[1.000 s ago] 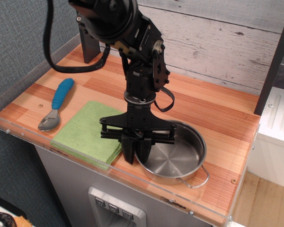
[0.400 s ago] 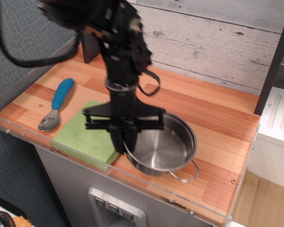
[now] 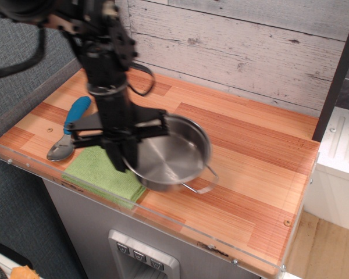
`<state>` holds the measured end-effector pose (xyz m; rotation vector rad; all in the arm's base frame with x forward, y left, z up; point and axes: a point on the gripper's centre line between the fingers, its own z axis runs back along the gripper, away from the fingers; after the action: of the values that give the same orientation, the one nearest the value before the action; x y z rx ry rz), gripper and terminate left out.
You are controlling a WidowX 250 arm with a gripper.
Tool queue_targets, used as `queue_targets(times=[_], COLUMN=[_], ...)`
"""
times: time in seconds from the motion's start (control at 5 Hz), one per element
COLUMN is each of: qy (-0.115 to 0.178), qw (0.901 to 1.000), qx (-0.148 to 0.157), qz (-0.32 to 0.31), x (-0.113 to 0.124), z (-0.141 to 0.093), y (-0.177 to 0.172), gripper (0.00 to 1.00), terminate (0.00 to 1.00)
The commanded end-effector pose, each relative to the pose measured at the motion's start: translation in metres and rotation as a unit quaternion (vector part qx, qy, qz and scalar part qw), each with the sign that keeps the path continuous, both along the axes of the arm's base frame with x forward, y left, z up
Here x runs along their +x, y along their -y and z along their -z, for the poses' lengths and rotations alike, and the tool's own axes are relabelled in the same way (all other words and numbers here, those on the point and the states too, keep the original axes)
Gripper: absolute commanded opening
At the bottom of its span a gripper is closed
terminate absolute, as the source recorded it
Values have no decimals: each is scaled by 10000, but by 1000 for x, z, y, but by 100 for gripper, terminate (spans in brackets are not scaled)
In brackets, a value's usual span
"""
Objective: Pick up the pot and place it on the green cloth
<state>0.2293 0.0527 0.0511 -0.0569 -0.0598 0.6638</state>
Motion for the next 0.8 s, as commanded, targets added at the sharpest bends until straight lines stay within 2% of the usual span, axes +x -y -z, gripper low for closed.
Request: queue_targets(times=[0.0, 0.2, 0.6], qy=[214, 86, -108], qw=[9992, 9990, 9987], qx=[243, 358, 295], qz=[-249, -267, -412], x=[6, 5, -7], z=[-9, -7, 1], y=[-36, -49, -60], gripper=[0, 0, 0], terminate=[0, 0, 0])
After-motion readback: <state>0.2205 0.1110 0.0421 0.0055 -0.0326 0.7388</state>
